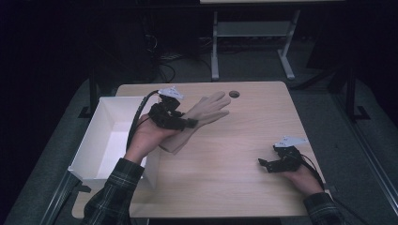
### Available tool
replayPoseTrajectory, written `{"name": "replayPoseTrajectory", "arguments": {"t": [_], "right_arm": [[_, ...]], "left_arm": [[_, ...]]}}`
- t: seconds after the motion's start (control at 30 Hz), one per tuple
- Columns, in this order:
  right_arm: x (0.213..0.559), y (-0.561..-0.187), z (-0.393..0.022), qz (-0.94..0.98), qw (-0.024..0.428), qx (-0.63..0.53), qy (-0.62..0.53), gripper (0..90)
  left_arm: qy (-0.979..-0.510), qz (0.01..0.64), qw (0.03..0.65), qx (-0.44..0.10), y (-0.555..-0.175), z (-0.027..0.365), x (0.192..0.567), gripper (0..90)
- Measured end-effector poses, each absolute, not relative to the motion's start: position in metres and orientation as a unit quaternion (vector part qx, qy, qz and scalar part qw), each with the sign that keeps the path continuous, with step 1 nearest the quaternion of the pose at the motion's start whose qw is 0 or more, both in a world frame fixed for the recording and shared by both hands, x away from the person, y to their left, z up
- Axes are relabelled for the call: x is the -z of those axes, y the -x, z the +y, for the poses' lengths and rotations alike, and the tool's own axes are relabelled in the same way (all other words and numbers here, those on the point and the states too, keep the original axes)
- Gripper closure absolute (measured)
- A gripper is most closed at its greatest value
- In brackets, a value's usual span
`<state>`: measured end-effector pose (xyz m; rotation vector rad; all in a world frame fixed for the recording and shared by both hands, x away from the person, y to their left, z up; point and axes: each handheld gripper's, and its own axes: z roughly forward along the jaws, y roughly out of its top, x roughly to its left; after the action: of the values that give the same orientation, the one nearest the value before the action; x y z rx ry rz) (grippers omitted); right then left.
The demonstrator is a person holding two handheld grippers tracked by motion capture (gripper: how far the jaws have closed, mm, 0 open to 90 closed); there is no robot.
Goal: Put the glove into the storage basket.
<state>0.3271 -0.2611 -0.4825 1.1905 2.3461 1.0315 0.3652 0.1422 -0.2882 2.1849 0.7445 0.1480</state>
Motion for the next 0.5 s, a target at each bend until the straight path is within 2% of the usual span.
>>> {"name": "replayPoseTrajectory", "arguments": {"t": [0.5], "right_arm": [[0.483,-0.327,-0.261,0.819,0.158,-0.361,-0.417,12.8]], "left_arm": [[-0.842,0.343,0.406,-0.095,-0.361,0.21,0.281,67.9]]}}
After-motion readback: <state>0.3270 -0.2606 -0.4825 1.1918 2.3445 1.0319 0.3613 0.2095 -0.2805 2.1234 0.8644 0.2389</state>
